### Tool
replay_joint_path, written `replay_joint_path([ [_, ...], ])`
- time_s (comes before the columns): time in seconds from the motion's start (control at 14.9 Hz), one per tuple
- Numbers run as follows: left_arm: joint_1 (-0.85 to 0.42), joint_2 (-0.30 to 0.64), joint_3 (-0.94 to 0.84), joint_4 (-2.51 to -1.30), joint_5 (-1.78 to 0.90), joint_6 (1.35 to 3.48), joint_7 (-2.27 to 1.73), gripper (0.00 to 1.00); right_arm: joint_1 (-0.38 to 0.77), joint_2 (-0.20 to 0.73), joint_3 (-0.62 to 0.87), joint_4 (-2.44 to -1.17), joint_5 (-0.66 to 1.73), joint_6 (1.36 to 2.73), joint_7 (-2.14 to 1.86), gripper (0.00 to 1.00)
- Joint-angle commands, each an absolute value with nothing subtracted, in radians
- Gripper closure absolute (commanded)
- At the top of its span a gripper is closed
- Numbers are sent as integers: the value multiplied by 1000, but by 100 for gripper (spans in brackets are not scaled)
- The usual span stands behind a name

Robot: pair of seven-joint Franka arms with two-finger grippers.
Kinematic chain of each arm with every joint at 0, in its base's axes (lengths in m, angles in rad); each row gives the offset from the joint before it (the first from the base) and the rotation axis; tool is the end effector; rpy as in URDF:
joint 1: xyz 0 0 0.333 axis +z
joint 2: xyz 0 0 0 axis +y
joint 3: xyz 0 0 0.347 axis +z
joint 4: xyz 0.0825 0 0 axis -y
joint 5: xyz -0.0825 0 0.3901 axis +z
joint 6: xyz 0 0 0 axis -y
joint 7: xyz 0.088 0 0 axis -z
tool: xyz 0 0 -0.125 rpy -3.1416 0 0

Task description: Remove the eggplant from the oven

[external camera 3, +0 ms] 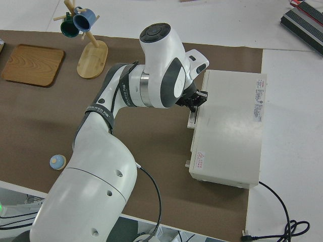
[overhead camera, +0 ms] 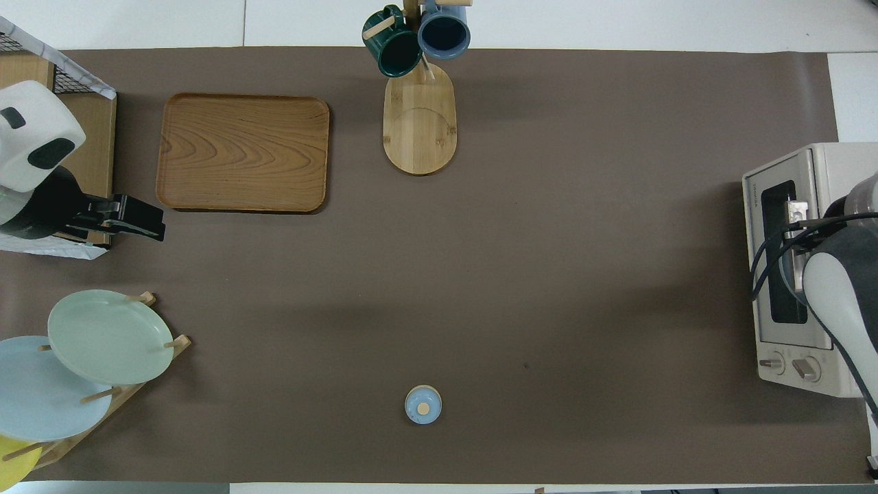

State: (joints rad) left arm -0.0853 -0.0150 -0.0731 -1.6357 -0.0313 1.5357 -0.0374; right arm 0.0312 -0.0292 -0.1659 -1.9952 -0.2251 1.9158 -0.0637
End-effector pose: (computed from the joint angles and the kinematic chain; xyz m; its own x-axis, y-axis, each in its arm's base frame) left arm 0.5406 -0.0907 0.6122 0.9889 -0.1211 -0.0860 -0.1192 -0.9925 0.0270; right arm 0.5390 -0.0935 0.4807 0.9975 0.0039 -0.0708 0.0178 -0.9802 0.1972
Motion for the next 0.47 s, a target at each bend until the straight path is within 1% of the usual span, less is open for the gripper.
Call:
replay_joint_path([
  [0.0,-78,-21,-78,-1635,-9,1529,-32,0,35,-43,-161,-2052,-230,1989,-46,100],
  [0.13,-78,-21,-78,-1635,-11,1529,-32,0,38,-43,-160,-2083,-226,2040,-45,100],
  [0.4,-78,-21,-78,-1635,-11,1529,-32,0,113,-6,-160,-2105,-186,2118,3,100],
])
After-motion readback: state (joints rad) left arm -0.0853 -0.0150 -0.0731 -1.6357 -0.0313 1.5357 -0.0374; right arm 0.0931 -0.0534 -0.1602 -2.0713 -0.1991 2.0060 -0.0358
